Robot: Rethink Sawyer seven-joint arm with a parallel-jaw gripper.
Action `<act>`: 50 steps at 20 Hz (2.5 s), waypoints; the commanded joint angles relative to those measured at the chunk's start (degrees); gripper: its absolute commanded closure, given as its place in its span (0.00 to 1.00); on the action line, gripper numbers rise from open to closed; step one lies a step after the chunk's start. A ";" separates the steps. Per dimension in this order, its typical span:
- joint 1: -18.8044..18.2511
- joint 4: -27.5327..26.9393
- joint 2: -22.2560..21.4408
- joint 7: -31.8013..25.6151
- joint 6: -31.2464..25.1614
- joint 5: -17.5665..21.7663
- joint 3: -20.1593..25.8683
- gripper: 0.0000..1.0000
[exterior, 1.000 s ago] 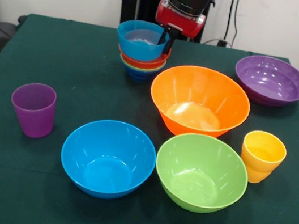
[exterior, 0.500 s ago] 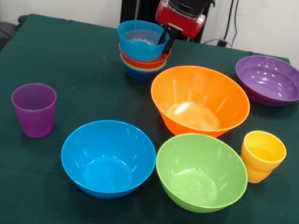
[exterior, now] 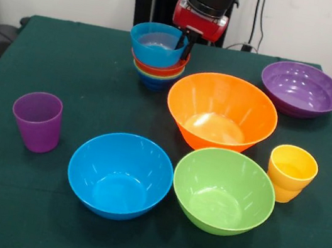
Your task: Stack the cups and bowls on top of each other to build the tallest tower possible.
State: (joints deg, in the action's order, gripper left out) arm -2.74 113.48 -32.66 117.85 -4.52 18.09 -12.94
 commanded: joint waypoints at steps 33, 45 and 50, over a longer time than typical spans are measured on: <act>1.18 -0.41 3.06 8.72 1.76 -3.49 5.72 0.00; -1.46 1.53 -3.54 6.51 -3.54 -3.84 9.40 0.00; -1.64 2.21 -4.07 6.58 -3.65 -4.43 10.29 0.00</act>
State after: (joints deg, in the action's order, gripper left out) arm -3.39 113.67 -36.48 117.85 -4.53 16.16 -11.09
